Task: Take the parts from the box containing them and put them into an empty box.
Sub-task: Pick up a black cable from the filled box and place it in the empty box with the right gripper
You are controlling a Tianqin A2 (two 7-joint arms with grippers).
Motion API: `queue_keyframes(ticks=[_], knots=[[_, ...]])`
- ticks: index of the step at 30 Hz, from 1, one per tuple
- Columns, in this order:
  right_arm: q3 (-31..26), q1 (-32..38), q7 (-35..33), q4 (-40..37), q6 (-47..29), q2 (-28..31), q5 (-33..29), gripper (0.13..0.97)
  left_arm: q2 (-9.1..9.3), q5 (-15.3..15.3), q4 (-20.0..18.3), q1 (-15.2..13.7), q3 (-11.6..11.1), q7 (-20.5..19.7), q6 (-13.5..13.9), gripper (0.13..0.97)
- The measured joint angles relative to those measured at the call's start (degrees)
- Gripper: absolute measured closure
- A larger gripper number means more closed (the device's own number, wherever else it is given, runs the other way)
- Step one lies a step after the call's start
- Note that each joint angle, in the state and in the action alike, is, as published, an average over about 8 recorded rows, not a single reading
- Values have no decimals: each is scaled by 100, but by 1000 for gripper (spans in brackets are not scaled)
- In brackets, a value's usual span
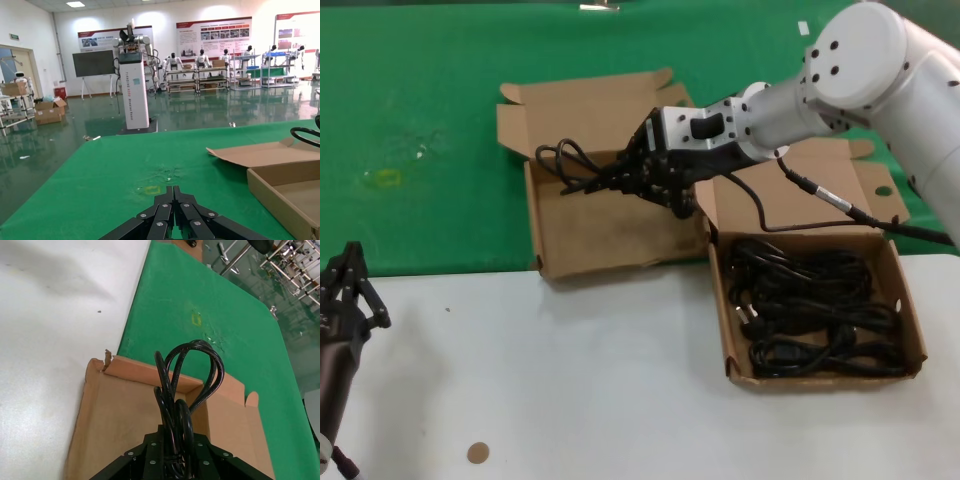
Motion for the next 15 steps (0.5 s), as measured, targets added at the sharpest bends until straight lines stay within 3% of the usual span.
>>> queue_keyframes(ticks=[15], knots=[[-34, 76, -198, -323, 172, -86, -34, 838, 0, 0, 0, 0, 0, 0, 0, 945]])
